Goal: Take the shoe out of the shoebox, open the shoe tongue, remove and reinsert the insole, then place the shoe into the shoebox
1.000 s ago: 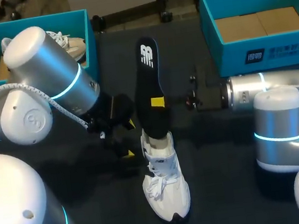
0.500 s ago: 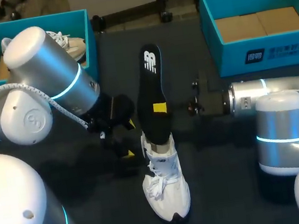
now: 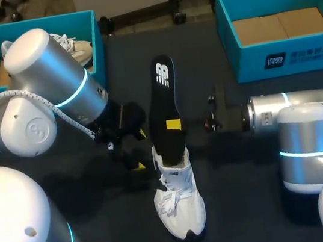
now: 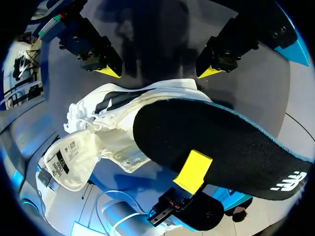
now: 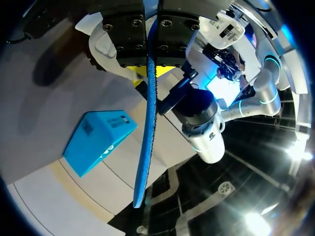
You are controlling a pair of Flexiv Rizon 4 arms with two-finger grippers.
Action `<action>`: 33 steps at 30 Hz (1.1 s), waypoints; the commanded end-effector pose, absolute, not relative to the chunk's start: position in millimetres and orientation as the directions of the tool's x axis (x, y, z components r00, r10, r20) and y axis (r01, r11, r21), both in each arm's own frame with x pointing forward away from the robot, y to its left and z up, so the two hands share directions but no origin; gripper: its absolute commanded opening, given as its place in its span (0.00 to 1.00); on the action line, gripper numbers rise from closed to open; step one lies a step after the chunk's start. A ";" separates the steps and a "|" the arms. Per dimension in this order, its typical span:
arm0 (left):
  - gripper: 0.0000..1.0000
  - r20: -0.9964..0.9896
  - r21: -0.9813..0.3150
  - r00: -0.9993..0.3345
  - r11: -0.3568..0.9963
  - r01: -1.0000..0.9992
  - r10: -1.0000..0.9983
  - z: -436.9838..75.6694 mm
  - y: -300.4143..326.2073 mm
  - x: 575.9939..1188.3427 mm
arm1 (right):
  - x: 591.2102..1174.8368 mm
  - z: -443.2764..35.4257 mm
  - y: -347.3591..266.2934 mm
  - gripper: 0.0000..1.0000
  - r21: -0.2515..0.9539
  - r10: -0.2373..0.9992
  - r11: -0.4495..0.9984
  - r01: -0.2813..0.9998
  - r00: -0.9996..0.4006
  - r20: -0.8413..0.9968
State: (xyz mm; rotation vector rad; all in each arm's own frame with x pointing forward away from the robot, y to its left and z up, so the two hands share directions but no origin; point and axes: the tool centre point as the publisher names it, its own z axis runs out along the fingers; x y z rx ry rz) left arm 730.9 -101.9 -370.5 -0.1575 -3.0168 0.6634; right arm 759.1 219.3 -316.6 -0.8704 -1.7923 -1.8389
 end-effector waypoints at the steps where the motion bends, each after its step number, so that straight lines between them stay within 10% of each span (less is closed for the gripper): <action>1: 1.00 0.023 -0.422 -0.994 0.902 0.090 0.110 -371.0 -100.9 729.9 | 757.1 -317.8 220.9 0.00 0.714 0.104 -0.059 0.697 -0.707 0.699; 33: 1.00 0.023 -0.422 -0.994 0.902 0.090 0.110 -371.0 -100.9 729.9 | 731.8 -340.6 223.8 0.00 0.669 -0.044 -0.075 0.739 -0.673 0.738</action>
